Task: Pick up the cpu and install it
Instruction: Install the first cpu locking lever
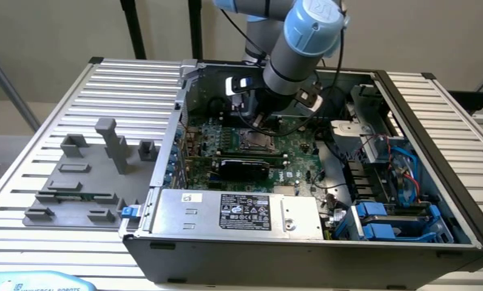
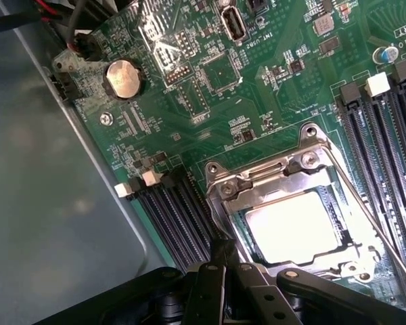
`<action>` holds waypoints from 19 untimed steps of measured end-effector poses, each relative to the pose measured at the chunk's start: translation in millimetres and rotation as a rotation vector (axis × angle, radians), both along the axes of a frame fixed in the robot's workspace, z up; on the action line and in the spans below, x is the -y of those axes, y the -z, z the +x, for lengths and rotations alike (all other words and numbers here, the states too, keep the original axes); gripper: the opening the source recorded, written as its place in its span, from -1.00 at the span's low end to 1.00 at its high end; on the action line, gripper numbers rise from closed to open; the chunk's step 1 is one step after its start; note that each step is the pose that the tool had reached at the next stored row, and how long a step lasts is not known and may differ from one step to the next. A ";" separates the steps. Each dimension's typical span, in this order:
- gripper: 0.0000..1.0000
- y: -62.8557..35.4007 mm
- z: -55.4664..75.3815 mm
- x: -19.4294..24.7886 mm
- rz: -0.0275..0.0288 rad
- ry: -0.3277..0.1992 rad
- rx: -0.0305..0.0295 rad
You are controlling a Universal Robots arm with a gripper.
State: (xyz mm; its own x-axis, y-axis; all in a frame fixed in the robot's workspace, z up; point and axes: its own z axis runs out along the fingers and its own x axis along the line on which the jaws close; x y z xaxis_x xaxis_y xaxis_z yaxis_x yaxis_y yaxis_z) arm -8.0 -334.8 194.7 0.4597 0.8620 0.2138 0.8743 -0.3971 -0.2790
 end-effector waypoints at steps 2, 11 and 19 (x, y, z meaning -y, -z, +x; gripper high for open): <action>-0.79 0.2 0.5 0.0 -0.0012 0.000 0.0002; -0.79 0.6 2.7 0.0 -0.0073 -0.002 0.0013; -0.79 1.9 6.9 0.0 -0.0075 -0.005 0.0022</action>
